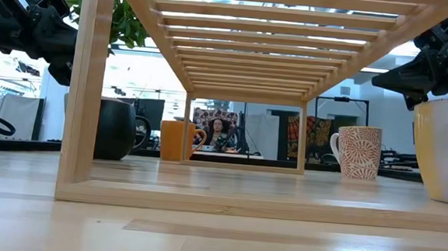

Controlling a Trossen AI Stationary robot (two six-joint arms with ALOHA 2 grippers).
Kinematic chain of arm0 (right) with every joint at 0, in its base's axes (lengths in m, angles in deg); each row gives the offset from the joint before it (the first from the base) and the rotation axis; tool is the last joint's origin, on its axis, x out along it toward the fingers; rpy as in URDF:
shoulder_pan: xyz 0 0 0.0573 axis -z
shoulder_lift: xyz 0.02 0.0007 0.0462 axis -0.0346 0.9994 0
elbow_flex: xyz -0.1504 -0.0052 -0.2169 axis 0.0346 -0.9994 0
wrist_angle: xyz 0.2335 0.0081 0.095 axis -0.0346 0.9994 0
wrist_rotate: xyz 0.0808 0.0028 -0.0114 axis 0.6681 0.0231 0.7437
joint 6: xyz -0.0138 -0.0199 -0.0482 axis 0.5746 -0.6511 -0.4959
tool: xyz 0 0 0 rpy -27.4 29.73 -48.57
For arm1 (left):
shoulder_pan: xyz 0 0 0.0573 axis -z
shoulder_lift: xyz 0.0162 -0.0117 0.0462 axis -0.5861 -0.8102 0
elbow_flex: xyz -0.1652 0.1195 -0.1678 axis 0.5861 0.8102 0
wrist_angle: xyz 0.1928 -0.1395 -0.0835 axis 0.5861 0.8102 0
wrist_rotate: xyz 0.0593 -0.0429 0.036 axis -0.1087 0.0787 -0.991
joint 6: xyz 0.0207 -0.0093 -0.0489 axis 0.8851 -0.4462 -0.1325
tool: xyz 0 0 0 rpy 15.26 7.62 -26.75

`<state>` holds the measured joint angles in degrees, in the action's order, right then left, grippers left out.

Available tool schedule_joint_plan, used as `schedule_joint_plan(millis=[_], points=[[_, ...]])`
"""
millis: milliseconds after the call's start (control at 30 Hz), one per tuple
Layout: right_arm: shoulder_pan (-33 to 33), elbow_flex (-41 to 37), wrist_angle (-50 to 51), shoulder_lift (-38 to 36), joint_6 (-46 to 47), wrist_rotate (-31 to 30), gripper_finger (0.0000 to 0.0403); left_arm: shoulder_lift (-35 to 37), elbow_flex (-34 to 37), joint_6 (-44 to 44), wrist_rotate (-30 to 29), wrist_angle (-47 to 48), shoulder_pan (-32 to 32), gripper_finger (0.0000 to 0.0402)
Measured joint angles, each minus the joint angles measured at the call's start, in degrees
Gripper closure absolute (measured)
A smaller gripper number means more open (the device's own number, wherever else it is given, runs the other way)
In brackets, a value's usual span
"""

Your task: Place coffee mugs

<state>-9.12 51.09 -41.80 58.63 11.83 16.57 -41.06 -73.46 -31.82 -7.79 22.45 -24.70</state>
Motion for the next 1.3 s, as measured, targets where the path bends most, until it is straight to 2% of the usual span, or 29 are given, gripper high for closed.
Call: schedule_joint_plan(millis=[800, 900, 1000, 1167, 1233, 1300], points=[[0.0, -0.1, -0.6, 0.0, 0.0, 0.0, 0.0371, 0.0, 0.0, 0.0, 0.0, 0.0, 0.0, 0.0401], [0.0, -0.4, -5.8, 0.0, 0.2, 0.0, 0.0371, 0.0, 0.0, 0.0, 0.0, 0.0, 0.0, 0.0401], [0.0, -0.3, -17.5, -0.1, 3.1, -0.2, 0.0371, 0.0, 0.0, 0.0, 0.0, 0.0, 0.0, 0.0401], [0.0, -0.1, -37.7, -0.1, 3.5, -8.4, 0.0371, 0.0, 0.0, 0.0, 0.0, 0.0, 0.0, 0.0401], [0.2, 0.5, -39.9, 0.0, 3.5, -11.7, 0.0371, 0.0, 0.0, 0.0, 0.0, 0.0, 0.0, 0.0401], [0.9, 3.1, -35.5, 0.2, 4.2, -13.9, 0.037, 0.0, 0.0, 0.0, 0.0, 0.0, 0.0, 0.0401]])
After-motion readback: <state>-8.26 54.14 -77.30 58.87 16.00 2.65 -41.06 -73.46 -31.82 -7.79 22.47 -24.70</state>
